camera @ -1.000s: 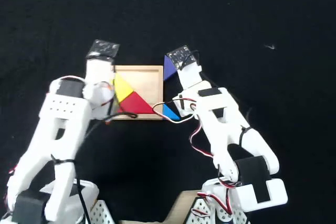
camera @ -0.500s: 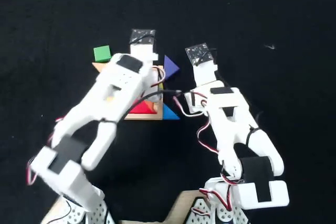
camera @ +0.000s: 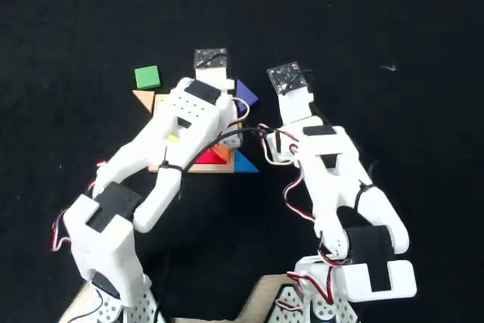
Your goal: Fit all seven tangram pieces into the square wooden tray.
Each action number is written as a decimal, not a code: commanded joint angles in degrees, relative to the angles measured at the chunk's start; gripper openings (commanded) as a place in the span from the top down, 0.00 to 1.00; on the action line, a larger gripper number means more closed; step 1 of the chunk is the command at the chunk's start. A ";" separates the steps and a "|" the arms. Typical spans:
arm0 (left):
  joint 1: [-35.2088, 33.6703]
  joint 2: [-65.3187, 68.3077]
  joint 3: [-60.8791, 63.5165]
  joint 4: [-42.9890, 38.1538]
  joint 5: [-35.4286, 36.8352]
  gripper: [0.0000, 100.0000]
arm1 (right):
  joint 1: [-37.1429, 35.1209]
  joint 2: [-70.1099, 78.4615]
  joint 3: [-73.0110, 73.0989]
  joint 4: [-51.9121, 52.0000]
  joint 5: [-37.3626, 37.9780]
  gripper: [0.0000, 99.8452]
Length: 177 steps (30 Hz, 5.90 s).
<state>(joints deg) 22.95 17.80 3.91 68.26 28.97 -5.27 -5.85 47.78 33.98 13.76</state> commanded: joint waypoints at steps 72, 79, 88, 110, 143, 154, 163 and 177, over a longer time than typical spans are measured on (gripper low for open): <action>-39.08 -67.69 69.67 -30.68 -13.54 0.78 | -19.69 15.08 -30.37 19.43 -0.62 0.99; -38.99 -66.90 69.85 -31.47 -13.54 0.78 | -9.67 13.41 -41.63 19.16 -0.97 0.99; -38.64 -66.73 69.93 -31.47 -13.89 0.78 | -8.35 32.04 -61.58 24.79 -7.12 0.75; -38.64 -66.55 69.76 -31.56 -13.98 0.78 | -9.76 69.49 -114.15 48.35 -6.59 0.74; -38.46 -66.37 70.29 -33.67 -13.63 0.78 | -3.16 76.09 -128.92 67.34 10.64 0.74; -38.46 -66.37 70.29 -33.76 -13.63 0.78 | -1.23 67.65 -114.51 67.16 11.08 0.74; -38.46 -66.29 70.29 -33.76 -13.71 0.78 | -1.76 72.57 -115.82 62.15 11.25 0.74; -38.46 -66.29 70.29 -33.85 -13.71 0.78 | -3.08 77.32 -121.80 63.21 19.78 0.75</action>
<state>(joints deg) -15.74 -48.57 74.59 35.82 14.81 -7.65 70.55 -71.69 97.63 32.57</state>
